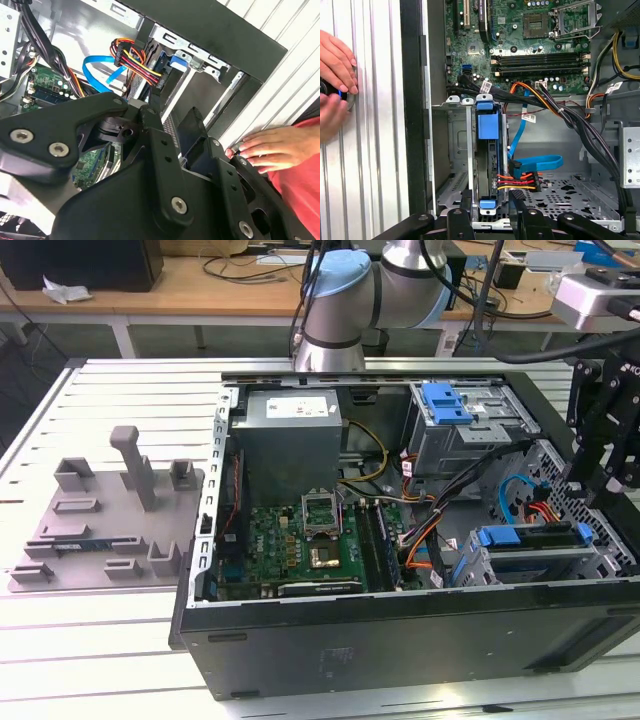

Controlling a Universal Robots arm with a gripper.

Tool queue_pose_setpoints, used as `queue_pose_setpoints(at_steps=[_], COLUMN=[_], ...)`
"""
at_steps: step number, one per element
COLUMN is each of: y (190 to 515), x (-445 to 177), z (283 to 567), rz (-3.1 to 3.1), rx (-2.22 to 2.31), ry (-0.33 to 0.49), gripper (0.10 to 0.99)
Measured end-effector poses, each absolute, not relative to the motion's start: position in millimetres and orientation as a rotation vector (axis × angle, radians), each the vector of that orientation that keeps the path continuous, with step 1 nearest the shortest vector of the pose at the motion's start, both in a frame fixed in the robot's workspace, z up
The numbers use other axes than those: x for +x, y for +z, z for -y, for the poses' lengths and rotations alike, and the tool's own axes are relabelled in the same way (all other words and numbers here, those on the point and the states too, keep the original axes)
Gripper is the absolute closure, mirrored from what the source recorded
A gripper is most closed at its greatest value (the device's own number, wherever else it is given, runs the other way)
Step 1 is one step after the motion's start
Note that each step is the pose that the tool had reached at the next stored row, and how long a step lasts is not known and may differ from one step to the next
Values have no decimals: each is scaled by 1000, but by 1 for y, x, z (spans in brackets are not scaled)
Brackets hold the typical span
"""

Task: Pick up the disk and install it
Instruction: 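Insert the second disk wire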

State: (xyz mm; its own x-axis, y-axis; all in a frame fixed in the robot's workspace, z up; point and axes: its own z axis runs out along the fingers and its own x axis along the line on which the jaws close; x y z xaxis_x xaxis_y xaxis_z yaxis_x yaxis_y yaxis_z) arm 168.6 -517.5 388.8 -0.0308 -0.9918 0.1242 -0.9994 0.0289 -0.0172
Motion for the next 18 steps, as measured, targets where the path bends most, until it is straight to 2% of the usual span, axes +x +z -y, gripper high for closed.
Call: queue_pose_setpoints(at_steps=[7, 10, 18], y=[389, 389, 384], x=[169, 169, 167], z=[516, 494, 482], rz=[2195, 2164, 2154], rx=[2130, 2101, 2093], ry=[154, 213, 214], gripper=[667, 667, 667])
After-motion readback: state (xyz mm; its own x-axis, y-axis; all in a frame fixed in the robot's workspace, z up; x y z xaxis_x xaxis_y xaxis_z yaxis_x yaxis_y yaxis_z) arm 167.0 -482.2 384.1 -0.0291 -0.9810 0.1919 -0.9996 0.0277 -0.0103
